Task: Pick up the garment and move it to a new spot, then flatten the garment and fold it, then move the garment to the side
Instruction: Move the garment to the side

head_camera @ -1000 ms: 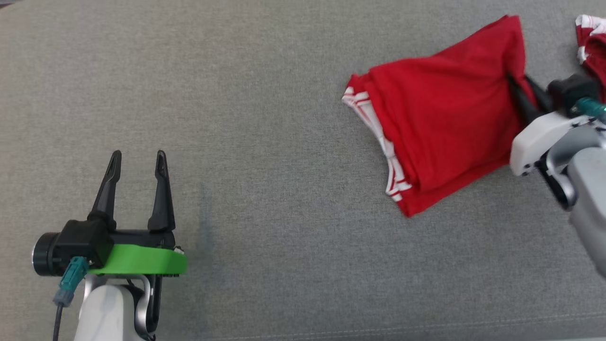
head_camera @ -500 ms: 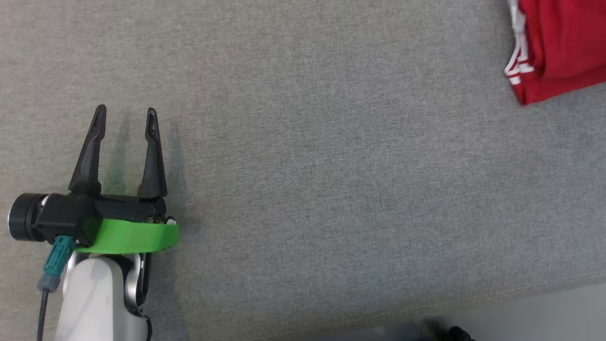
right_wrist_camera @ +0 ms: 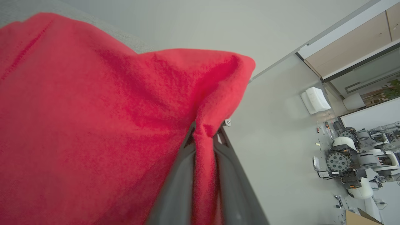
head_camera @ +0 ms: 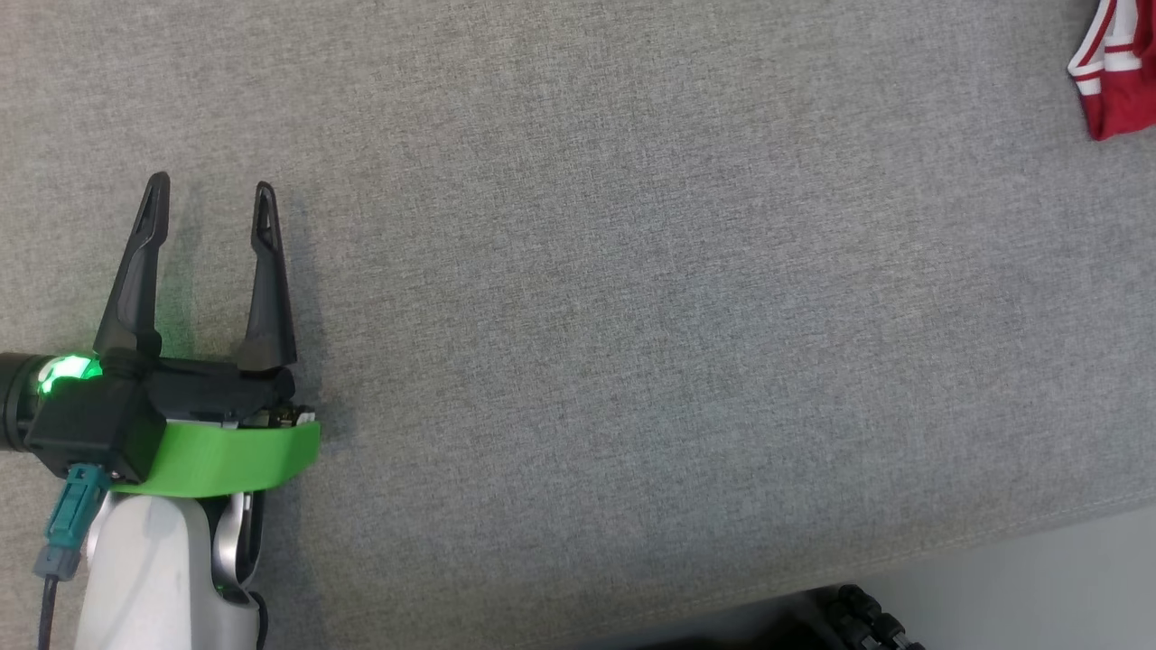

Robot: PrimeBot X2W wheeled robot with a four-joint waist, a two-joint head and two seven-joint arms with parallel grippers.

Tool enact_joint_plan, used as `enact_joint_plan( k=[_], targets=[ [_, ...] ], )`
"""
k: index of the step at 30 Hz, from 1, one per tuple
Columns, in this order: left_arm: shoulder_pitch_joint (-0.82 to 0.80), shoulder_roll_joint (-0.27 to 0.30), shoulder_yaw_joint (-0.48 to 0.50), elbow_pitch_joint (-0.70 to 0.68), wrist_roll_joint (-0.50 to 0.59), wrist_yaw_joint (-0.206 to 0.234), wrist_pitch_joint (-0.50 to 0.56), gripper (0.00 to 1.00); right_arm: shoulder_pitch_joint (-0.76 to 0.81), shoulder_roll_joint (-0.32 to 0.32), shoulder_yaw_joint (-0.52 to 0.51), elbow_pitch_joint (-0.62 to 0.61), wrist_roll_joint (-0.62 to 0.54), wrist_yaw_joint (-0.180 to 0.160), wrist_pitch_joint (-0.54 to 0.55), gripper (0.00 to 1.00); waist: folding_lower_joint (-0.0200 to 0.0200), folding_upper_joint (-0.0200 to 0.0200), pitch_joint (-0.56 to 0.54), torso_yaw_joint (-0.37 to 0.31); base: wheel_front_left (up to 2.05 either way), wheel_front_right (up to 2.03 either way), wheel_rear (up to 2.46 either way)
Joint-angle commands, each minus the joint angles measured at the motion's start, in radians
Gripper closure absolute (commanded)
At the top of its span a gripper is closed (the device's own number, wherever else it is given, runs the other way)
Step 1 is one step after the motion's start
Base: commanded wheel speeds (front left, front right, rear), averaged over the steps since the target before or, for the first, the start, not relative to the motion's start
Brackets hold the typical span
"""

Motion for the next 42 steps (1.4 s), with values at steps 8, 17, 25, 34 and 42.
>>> enact_joint_plan(
  k=[8, 17, 25, 34, 42],
  targets=[
    [0.013, -0.007, 0.014, 0.033, 0.0, -0.001, 0.0, 0.0, -0.039, 0.049, 0.015, 0.077, -0.041, -0.002, -0.11, 0.0, -0.0001, -0.0001, -0.055, 0.003, 0.0, 0.0, 0.0],
    [0.084, -0.025, 0.054, 0.098, -0.019, 0.002, 0.0, 0.0, 0.045, 0.205, -0.033, 0.032, 0.01, -0.002, -0.248, 0.0, -0.0001, -0.0001, -0.236, 0.032, 0.0, 0.0, 0.0],
    [0.173, -0.041, 0.088, 0.134, -0.029, 0.005, 0.0, 0.0, 0.266, 0.361, -0.136, -0.134, -0.047, -0.002, -0.262, 0.0, -0.0001, -0.0001, -0.387, 0.062, 0.0, 0.0, 0.0],
    [0.235, -0.05, 0.101, 0.162, -0.035, 0.008, 0.0, 0.0, 0.61, 0.561, -0.327, -0.342, -0.138, -0.002, -0.262, 0.0, -0.0001, -0.0001, -0.499, 0.099, 0.0, 0.0, 0.0],
    [0.266, -0.053, 0.096, 0.196, -0.03, 0.005, 0.0, 0.0, 0.83, 0.684, -0.385, -0.455, -0.186, -0.002, -0.262, 0.0, -0.0001, -0.0001, -0.573, 0.121, 0.0, 0.0, 0.0]
  ],
)
